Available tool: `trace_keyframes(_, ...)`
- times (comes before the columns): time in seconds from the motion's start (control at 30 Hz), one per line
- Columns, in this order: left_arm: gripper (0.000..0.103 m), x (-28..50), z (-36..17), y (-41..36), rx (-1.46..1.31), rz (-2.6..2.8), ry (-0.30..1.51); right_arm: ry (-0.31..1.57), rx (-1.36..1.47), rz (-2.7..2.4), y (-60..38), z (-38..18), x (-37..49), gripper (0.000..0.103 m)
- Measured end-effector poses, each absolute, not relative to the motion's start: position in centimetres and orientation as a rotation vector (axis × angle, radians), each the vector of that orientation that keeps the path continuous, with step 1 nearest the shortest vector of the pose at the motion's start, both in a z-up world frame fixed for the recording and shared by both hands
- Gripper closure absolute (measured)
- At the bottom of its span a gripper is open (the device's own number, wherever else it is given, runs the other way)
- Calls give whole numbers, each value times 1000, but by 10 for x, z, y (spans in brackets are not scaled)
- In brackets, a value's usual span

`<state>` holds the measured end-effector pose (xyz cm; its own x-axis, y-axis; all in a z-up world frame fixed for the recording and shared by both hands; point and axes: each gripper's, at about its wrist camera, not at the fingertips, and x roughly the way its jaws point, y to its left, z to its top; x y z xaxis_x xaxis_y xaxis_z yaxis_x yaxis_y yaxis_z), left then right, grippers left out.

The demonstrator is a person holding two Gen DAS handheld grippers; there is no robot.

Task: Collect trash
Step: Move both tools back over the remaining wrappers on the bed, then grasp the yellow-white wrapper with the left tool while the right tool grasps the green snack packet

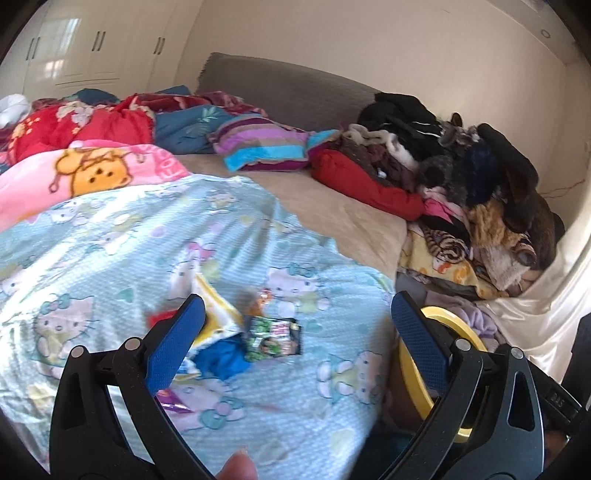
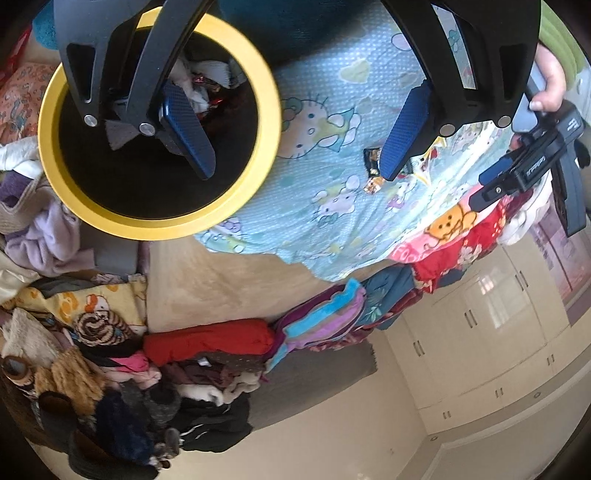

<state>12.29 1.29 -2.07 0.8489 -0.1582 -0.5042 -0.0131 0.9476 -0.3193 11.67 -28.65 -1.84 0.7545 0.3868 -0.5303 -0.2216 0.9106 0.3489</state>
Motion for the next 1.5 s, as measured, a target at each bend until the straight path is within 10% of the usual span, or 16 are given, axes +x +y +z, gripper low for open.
trace_keyframes(0.7, 11, 119, -62, 93, -300, -4, 648, 692, 132, 483, -189, -32, 145, 15)
trace_keyframes(1.2, 57, 133, -99, 94, -265, -63, 763, 816, 124, 511, -154, -76, 195, 18)
trace_keyframes(1.5, 60, 143, -114, 84, -235, -97, 792, 924, 174, 552, -134, -111, 230, 27)
